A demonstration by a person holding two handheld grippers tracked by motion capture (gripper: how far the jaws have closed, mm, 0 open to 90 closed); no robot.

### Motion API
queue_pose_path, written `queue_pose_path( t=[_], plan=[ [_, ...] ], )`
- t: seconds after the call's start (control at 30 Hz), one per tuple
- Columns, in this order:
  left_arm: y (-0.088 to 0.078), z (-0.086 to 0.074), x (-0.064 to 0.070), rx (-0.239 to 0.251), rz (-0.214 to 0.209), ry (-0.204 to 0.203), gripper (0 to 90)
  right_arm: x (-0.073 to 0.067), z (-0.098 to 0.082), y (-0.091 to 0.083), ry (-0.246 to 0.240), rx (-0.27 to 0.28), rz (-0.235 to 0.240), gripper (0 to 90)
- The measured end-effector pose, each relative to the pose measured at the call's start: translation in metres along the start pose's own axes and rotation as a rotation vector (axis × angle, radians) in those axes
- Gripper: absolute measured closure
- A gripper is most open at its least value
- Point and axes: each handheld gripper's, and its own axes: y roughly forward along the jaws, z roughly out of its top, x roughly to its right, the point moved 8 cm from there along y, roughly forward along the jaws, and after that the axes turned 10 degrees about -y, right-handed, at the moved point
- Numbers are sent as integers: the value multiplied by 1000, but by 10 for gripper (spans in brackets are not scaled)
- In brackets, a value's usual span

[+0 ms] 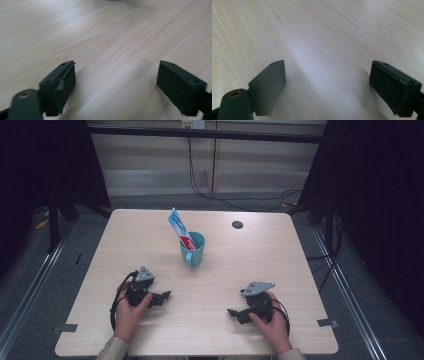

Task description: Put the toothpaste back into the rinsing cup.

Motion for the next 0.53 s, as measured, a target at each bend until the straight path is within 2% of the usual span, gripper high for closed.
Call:
queue_pose_path(
  t=[0.1,0.23,0.53],
  plan=[
    [3,-1,4,-22,-18,8,19,0,0,0,0,0,0,132],
    [2,-1,3,-30,-18,21,8,0,0,0,0,0,2,132],
    [3,-1,3,-31,-16,17,0,0,0,0,0,1,1,132]
  ],
)
